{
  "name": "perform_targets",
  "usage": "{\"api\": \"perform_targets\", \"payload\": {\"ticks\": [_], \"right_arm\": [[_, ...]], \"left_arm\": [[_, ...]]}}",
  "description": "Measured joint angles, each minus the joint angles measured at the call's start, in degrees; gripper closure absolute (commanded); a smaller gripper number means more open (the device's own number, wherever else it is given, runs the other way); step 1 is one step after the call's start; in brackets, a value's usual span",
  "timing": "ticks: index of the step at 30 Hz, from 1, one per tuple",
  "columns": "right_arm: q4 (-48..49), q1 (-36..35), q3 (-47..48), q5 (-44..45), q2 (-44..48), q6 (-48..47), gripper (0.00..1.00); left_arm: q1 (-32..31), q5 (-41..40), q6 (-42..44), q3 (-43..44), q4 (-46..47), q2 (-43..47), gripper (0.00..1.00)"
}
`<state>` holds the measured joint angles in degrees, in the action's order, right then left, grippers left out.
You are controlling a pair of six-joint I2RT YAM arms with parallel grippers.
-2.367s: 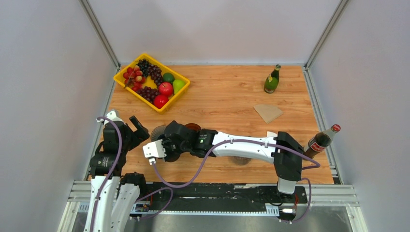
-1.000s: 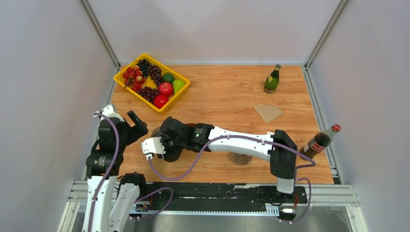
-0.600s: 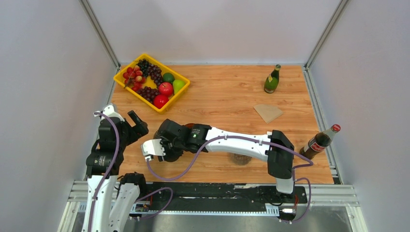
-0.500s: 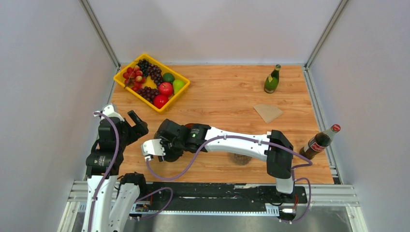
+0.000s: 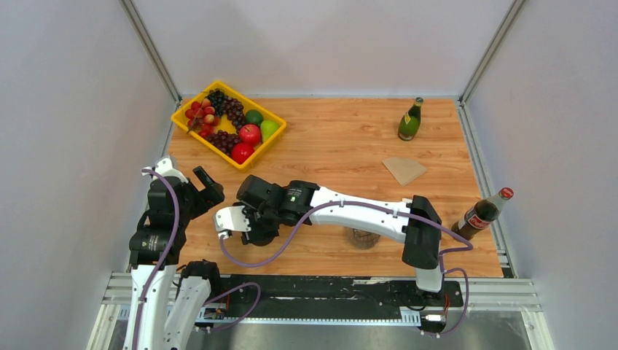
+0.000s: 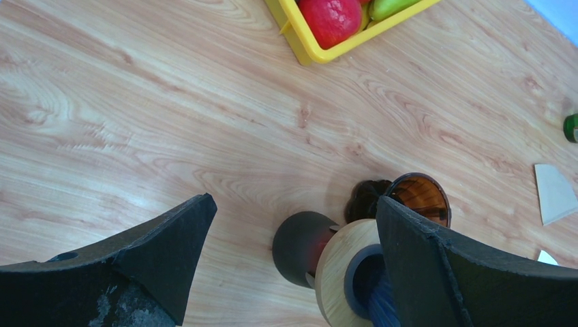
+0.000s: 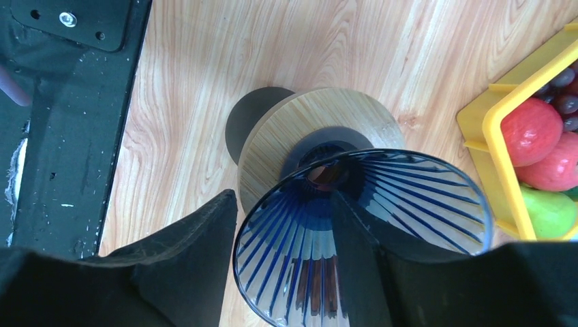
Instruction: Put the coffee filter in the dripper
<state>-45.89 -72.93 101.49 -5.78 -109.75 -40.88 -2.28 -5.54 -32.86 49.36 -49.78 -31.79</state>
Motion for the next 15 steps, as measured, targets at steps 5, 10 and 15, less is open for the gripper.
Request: {"api": "perform_targets", "payload": {"ticks": [5,10,15], "right_arm": [[-0.3,0.0,2.4,-0.3,0.1,0.3,0.38],[0.2,0.0,2.4,-0.2,2.3,1.8,0.35],[3.4,0.5,-0.6,1.2,9.0,6.6,0.34]], "left_arm": [[0.0,0.9,0.0,0.0,0.0,0.0,0.00],[0.0,3.8,0.6,0.9,-0.1,-0.2,0.00],[0.0,7.1,1.8,1.2,-0.2,-0.1,0.00]]}}
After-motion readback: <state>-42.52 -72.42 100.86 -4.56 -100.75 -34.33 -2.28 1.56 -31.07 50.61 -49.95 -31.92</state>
